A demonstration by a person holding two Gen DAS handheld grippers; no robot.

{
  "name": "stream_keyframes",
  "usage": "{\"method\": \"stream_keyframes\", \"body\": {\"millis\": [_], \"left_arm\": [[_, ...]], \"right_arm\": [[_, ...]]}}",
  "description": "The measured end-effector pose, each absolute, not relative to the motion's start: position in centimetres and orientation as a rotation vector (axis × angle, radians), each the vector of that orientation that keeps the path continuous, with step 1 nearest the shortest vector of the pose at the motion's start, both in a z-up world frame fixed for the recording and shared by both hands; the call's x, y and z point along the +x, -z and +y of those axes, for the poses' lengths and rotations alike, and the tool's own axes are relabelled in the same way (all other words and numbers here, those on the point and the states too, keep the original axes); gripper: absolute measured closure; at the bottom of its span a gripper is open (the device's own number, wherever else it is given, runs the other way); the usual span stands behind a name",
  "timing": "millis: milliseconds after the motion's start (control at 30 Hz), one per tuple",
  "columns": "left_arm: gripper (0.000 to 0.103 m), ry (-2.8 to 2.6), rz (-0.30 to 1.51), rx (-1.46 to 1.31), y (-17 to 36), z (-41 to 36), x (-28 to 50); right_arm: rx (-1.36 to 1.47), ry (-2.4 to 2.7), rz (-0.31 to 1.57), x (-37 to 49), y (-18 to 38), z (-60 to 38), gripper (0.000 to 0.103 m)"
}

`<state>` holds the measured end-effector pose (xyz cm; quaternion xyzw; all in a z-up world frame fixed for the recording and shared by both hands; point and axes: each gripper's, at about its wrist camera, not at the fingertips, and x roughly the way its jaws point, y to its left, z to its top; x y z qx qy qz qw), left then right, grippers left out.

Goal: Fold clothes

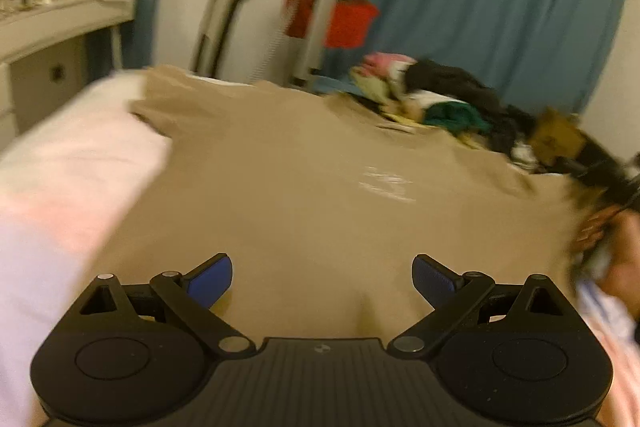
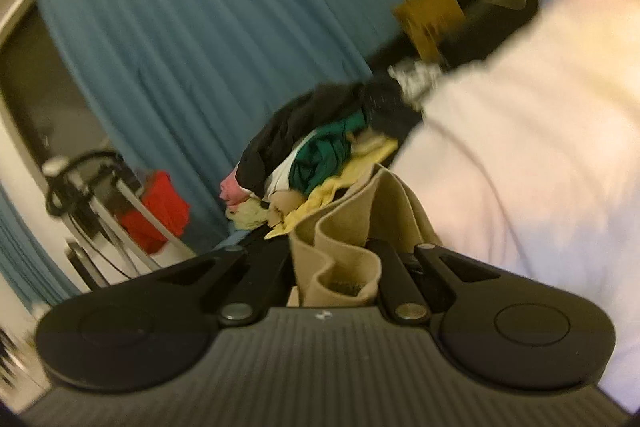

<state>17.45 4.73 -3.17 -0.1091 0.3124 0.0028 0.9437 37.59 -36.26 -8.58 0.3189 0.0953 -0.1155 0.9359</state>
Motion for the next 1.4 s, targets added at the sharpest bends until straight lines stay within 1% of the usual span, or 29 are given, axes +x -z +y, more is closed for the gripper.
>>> {"method": "stream_keyframes", "body": {"millis": [67, 333, 400, 667, 767, 867, 933, 967, 1000, 1033, 1067, 1400], "left_arm": [[0.005, -0.026, 0.630, -0.242, 2.2, 6.2, 16.6], [0.005, -0.132, 0.617, -0.312, -0.4, 11.6, 14.0], [0.005, -0.157, 0.635, -0.341, -0.3, 12.8, 14.0], [0.005, -0.257, 0.755, -0.423, 3.0, 16.1, 16.6], [0.005, -0.274, 0.766, -0.420, 3.8, 16.3, 17.6], [0.005, -0.278, 0.779, -0.420, 4.5, 16.0, 18.5], [0.005, -0.271, 0.784, -0.404, 4.7, 15.6, 18.7], [0.005, -0.266, 0.785, -0.395, 4.7, 15.3, 18.8], [0.005, -0.259, 0.782, -0.384, 4.7, 15.1, 18.8], [0.005, -0.254, 0.776, -0.374, 4.6, 14.8, 18.7], [0.005, -0.250, 0.769, -0.363, 4.4, 14.5, 18.6], [0.005, -0.152, 0.701, -0.258, 1.9, 10.9, 14.7]], "right_arm": [[0.541, 0.248, 0.190, 37.4, 5.9, -34.6, 0.099], [0.097, 0.248, 0.141, 36.8, -1.2, -20.5, 0.098], [-0.015, 0.213, 0.148, 38.4, -0.8, -16.2, 0.098], [-0.197, 0.053, 0.274, 43.5, 6.1, -3.5, 0.098], [-0.212, 0.011, 0.350, 45.0, 7.9, -1.6, 0.098], [-0.184, -0.050, 0.436, 45.9, 8.7, -1.2, 0.095], [-0.137, -0.106, 0.483, 46.1, 8.2, -1.4, 0.068], [-0.104, -0.137, 0.492, 45.9, 7.7, -1.5, 0.036], [-0.072, -0.168, 0.501, 45.6, 7.2, -1.6, 0.011], [-0.035, -0.197, 0.488, 44.6, 6.5, -2.1, 0.010], [0.002, -0.225, 0.473, 43.4, 5.7, -2.5, 0.011], [0.127, -0.179, 0.438, 23.4, 1.7, -10.2, 0.011]]}}
